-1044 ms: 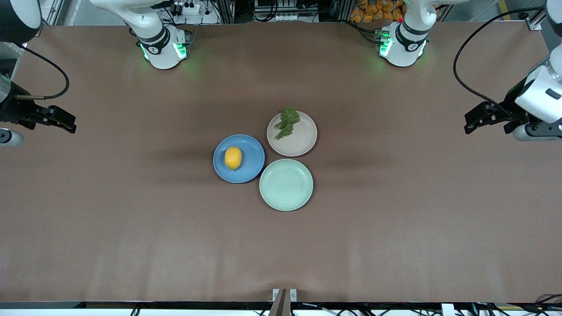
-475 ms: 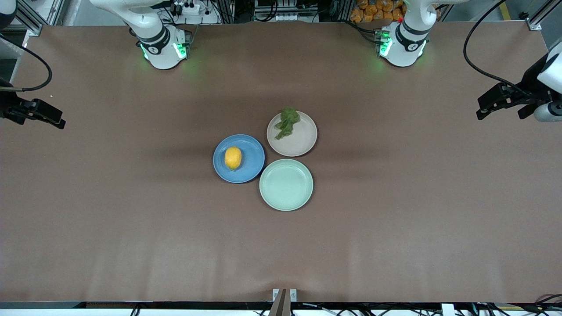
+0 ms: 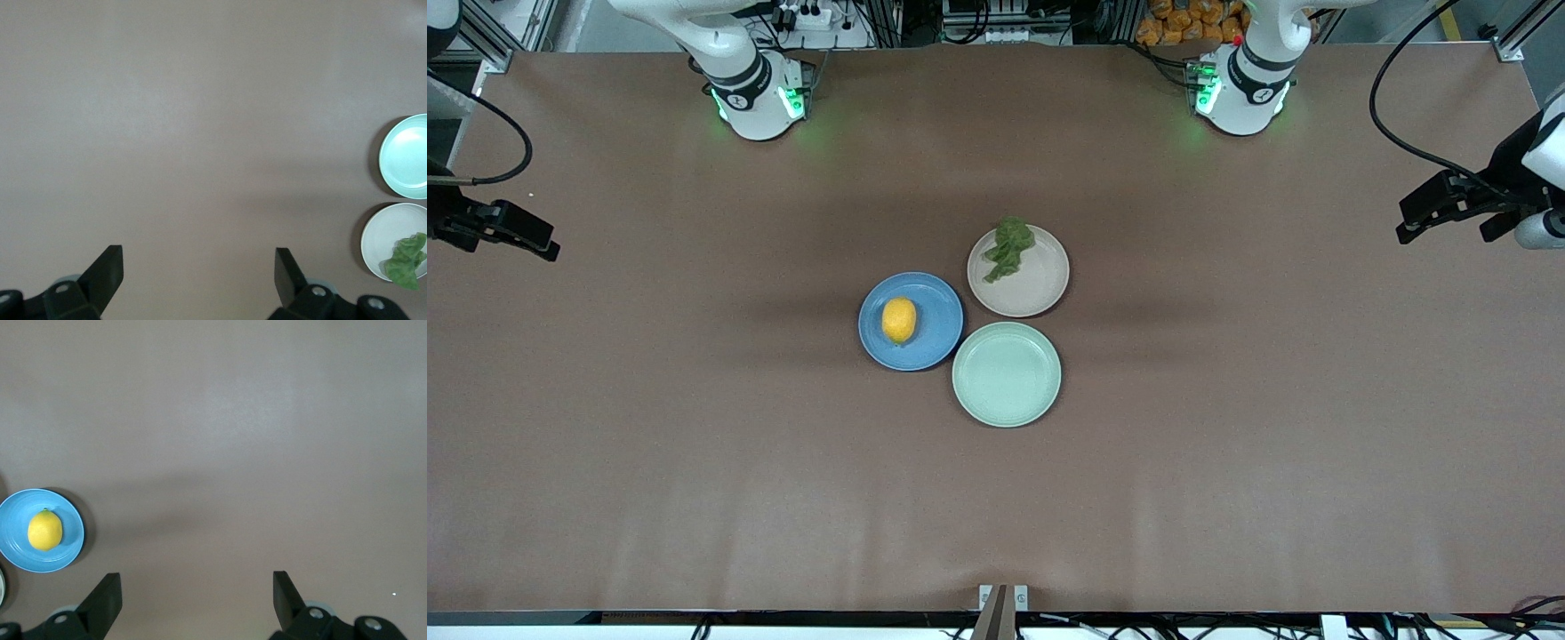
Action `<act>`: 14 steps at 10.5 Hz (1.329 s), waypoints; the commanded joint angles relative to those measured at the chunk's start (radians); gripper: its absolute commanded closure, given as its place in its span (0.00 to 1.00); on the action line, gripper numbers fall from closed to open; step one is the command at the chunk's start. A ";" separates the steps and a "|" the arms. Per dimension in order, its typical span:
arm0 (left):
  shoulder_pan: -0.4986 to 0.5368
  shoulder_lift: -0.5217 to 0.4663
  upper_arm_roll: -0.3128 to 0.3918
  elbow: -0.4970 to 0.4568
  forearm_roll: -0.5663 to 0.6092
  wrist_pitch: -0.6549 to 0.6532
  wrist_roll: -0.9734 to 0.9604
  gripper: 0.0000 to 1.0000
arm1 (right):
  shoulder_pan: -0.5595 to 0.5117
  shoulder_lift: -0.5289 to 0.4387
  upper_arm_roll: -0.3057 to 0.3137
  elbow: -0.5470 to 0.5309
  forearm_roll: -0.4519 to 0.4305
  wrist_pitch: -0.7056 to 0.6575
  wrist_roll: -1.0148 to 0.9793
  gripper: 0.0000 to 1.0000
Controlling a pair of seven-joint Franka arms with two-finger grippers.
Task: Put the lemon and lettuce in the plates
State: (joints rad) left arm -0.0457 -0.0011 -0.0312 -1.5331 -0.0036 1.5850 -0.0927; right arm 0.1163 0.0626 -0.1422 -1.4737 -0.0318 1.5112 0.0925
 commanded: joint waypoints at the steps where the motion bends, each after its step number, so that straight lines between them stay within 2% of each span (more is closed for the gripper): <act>1: 0.006 0.003 -0.006 0.024 -0.022 -0.023 0.037 0.00 | -0.006 -0.004 0.006 0.010 0.020 -0.025 0.003 0.00; 14: -0.003 -0.003 -0.009 0.024 -0.029 -0.028 0.022 0.00 | -0.012 -0.020 0.006 0.021 0.021 -0.036 -0.011 0.00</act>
State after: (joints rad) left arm -0.0531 -0.0012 -0.0409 -1.5260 -0.0037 1.5792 -0.0834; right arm 0.1163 0.0543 -0.1420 -1.4571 -0.0276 1.4898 0.0920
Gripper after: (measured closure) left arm 0.000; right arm 0.000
